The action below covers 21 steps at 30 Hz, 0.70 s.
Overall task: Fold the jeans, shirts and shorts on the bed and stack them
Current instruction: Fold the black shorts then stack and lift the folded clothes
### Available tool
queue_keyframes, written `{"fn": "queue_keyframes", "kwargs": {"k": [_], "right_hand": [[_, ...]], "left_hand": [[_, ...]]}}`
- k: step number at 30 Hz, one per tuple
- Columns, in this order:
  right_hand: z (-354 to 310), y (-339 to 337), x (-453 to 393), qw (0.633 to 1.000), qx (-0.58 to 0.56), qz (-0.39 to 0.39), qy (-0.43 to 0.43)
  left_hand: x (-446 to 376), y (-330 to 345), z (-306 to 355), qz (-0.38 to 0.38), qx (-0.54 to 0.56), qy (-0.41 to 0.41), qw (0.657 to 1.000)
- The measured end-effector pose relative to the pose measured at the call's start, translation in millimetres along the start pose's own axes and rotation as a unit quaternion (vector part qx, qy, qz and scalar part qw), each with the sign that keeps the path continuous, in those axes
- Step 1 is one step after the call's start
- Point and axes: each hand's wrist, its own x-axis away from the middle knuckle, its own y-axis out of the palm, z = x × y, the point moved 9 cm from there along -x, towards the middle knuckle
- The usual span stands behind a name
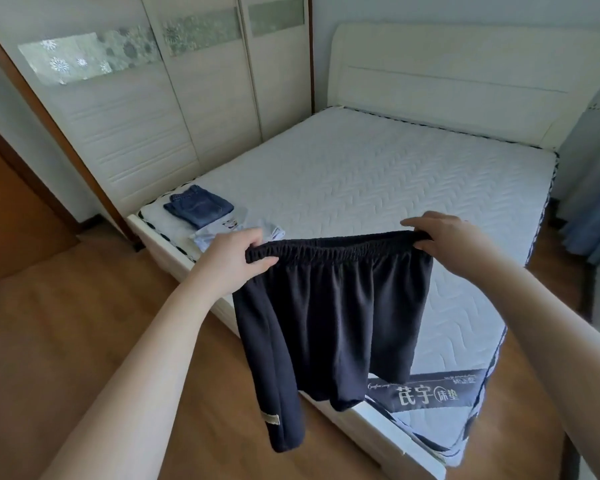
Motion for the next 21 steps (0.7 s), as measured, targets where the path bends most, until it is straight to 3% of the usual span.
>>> {"fn": "queue_keyframes", "kwargs": {"k": [3, 7, 14, 17, 21], "right_hand": [[-28, 8, -8, 1.0, 0.006, 0.016, 0.024], [-57, 12, -12, 0.997, 0.001, 0.073, 0.031], [-86, 16, -36, 0.988, -0.052, 0.146, 0.019], [-90, 29, -56, 0.987, -0.116, 0.113, 0.013], [-85, 45, -94, 0.992, -0.114, 0.055, -0.001]], "left_hand": [[0, -18, -36, -0.011, -0.003, -0.033, 0.999], [-4, -34, -60, -0.045, -0.014, -0.015, 0.999], [-24, -62, -84, 0.012, -0.032, 0.017, 0.999], [-43, -70, -92, 0.026, -0.039, 0.028, 0.999], [-84, -71, -101, 0.029, -0.027, 0.019, 0.999]]}}
